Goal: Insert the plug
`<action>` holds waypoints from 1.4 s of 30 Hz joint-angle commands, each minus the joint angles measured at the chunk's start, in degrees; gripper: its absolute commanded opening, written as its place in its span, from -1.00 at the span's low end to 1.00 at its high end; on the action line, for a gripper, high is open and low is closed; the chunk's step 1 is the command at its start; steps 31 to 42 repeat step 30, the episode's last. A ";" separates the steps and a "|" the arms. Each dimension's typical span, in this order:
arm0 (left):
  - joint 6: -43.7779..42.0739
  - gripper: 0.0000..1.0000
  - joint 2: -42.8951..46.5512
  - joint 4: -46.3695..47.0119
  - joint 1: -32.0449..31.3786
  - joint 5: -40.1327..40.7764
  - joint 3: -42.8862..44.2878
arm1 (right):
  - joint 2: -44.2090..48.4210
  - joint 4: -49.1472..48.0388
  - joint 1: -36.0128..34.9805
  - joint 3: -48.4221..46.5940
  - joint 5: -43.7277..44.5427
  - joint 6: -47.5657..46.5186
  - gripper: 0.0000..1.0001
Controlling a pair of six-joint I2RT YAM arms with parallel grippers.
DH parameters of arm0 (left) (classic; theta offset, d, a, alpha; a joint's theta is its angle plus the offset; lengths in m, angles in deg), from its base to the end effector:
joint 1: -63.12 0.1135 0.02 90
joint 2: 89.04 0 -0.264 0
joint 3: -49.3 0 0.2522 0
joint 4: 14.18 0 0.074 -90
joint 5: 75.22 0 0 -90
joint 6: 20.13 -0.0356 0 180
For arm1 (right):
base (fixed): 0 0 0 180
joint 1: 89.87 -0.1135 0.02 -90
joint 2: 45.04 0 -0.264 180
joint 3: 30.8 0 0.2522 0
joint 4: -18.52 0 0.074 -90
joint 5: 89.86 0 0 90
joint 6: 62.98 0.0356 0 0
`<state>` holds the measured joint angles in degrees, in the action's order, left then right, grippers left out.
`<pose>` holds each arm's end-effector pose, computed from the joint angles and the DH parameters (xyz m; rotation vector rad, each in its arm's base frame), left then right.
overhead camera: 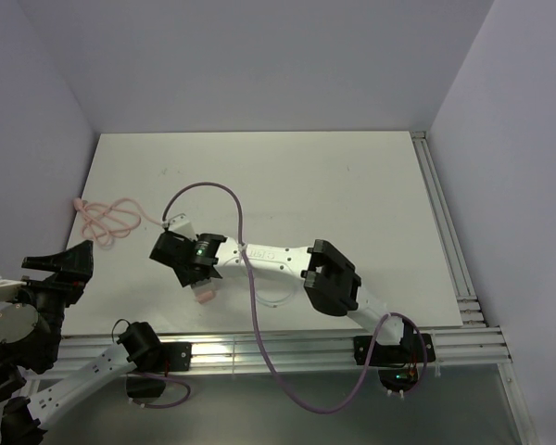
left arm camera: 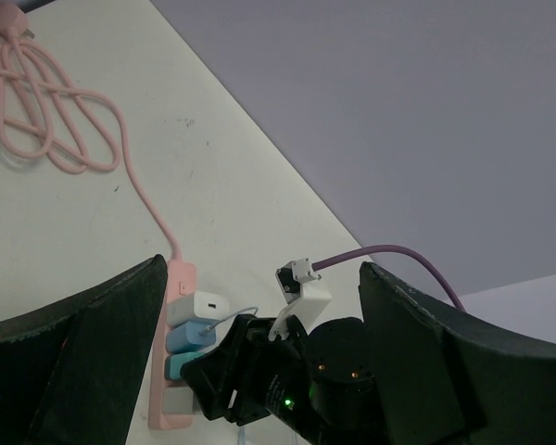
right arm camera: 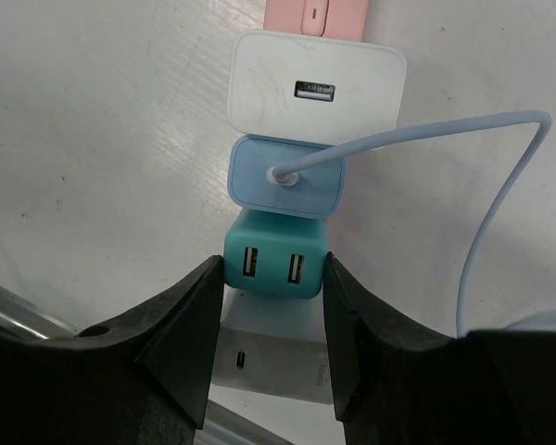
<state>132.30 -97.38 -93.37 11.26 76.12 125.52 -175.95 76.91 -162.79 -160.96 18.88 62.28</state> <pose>-0.0106 0.0641 0.3676 -0.8788 1.4502 -0.5596 0.1579 0.4749 0.2173 -0.7128 2.4498 0.3231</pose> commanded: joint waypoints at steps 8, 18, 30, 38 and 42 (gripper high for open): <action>1.37 0.79 -1.33 -0.23 -0.35 -1.05 0.12 | -0.23 2.14 0.33 -5.23 0.85 -2.48 0.02; 1.46 0.82 -2.82 1.53 -0.44 -4.20 -0.84 | 14.42 1.43 0.42 -1.40 4.89 -2.41 0.54; 5.85 0.92 -0.02 9.34 -1.06 -24.15 -10.59 | 50.70 -19.71 -2.39 53.61 10.09 11.76 1.00; 5.85 0.92 -0.02 9.34 -1.06 -24.15 -10.59 | 50.70 -19.71 -2.39 53.61 10.09 11.76 1.00; 5.85 0.92 -0.02 9.34 -1.06 -24.15 -10.59 | 50.70 -19.71 -2.39 53.61 10.09 11.76 1.00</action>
